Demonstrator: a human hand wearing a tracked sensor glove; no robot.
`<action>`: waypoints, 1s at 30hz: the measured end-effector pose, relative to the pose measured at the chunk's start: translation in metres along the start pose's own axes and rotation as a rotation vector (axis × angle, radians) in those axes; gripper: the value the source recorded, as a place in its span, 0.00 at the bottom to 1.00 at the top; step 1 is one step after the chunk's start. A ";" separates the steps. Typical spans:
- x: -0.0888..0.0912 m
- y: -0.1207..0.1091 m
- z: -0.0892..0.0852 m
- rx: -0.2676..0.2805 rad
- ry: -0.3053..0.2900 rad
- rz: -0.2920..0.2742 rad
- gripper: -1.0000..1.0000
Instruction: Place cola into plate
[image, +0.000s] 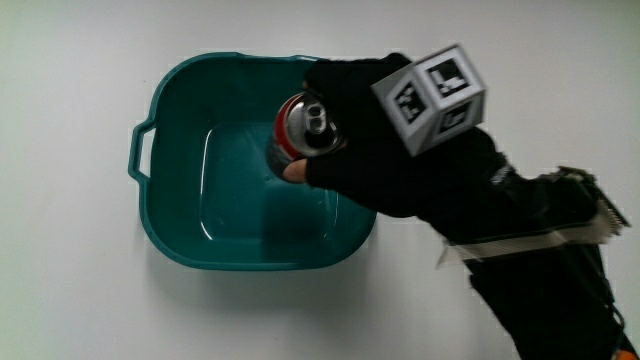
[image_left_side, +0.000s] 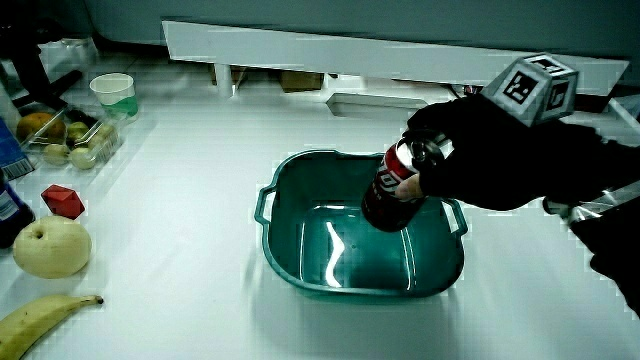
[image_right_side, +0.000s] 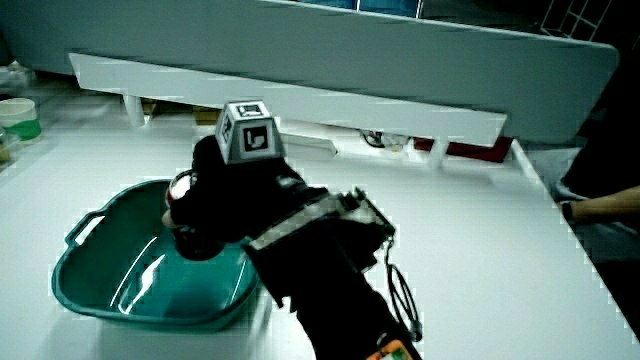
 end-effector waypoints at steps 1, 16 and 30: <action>-0.004 0.001 -0.001 0.001 -0.037 0.001 0.50; -0.034 0.014 -0.029 -0.064 -0.148 0.039 0.50; -0.029 0.019 -0.043 -0.133 -0.104 0.044 0.36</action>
